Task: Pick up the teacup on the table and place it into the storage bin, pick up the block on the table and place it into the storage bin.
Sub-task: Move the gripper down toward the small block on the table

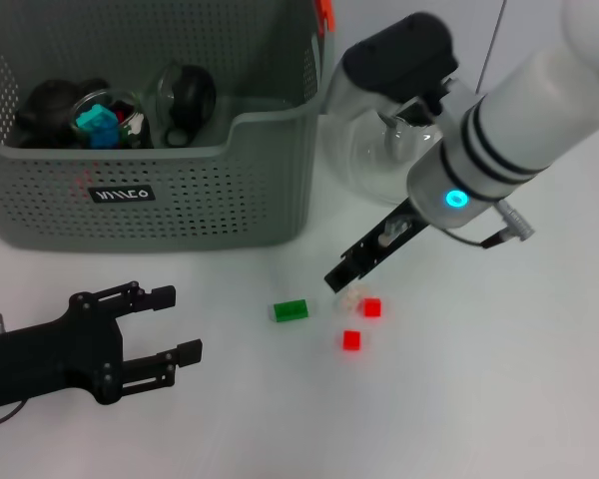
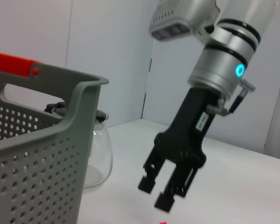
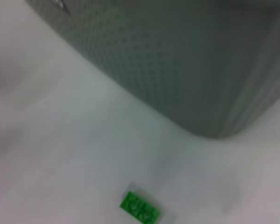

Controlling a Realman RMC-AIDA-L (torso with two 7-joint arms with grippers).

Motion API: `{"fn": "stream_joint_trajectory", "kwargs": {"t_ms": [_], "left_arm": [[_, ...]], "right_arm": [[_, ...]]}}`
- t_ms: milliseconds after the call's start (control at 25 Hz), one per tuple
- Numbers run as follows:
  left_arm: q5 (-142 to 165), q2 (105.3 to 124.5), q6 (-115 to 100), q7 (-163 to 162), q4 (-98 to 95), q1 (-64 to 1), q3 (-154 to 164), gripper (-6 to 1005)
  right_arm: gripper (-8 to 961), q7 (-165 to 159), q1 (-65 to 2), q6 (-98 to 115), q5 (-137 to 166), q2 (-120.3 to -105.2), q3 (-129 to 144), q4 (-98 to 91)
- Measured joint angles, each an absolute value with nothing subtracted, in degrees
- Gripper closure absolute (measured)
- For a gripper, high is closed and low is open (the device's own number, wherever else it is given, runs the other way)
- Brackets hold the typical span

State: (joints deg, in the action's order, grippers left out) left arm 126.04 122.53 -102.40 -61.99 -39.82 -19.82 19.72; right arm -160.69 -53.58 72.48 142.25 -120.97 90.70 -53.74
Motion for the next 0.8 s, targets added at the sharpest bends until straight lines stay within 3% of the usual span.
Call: {"fn": "stream_joint_trajectory", "kwargs": {"t_ms": [240,800], "left_arm": [[125.8,122.52,-102.3,-62.0,-39.5,-19.9,19.0,251],[125.7,122.49,-102.3,-61.9,-39.1,-19.9,18.4,252]], "right_arm": [[275,-161.3,-56.2,68.8,141.5,-121.12,95.7,-49.1],[274,-162.7,-55.5,62.1,141.1,-121.3,102.7,-47.0]]}}
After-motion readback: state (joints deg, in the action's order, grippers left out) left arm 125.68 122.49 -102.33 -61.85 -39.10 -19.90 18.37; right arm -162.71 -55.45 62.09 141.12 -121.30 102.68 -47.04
